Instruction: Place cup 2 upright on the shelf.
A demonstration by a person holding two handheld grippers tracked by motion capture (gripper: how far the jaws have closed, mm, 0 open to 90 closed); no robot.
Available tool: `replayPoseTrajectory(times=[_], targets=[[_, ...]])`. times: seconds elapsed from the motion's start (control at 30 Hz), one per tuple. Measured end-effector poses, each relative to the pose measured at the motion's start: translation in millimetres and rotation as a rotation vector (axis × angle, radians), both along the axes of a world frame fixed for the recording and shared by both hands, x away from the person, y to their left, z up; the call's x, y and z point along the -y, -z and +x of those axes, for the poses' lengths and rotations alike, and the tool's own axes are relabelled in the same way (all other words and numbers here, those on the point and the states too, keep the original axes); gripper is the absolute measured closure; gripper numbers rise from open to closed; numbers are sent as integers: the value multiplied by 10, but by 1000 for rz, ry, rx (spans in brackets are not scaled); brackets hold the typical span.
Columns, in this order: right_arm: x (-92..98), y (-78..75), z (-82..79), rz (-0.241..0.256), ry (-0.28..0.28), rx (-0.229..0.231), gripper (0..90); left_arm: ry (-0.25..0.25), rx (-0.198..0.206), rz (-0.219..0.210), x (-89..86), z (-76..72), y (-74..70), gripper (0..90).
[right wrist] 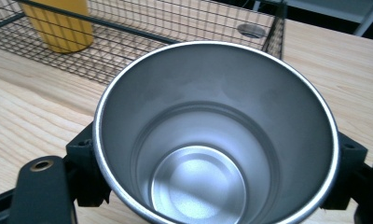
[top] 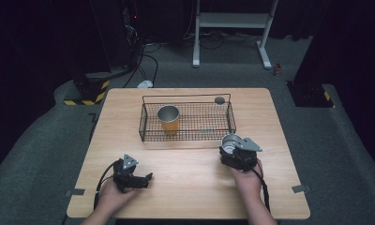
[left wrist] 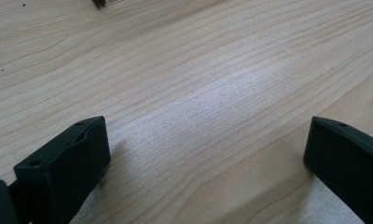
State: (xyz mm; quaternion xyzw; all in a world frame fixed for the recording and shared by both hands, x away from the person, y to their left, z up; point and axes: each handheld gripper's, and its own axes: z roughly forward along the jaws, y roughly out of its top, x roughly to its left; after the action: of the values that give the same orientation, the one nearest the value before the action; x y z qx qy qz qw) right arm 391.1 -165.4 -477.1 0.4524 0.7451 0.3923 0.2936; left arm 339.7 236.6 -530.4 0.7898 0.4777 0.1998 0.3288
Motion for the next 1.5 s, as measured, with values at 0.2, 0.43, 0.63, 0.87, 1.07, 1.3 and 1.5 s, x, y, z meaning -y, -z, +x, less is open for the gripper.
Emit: replayPoseTrajectory(times=[0.2,0.43,0.63,0.87,1.07,1.3,1.5], targets=[[-120,2,15,3,-19,-2,183,0,0,0,0,0,0,6],[-236,-24,44,10,-37,1,183,0,0,0,0,0,0,6],[-270,-52,74,19,-40,3,183,-3,2,-3,3,0,2,6],[-286,-108,108,28,-40,13,183,-3,2,-4,3,0,2,6],[-296,-193,133,40,-39,23,183,0,0,0,0,0,0,6],[-303,-300,175,55,-37,42,184,0,0,0,1,0,0,6],[-306,-369,198,63,-34,58,184,0,0,0,0,0,0,6]])
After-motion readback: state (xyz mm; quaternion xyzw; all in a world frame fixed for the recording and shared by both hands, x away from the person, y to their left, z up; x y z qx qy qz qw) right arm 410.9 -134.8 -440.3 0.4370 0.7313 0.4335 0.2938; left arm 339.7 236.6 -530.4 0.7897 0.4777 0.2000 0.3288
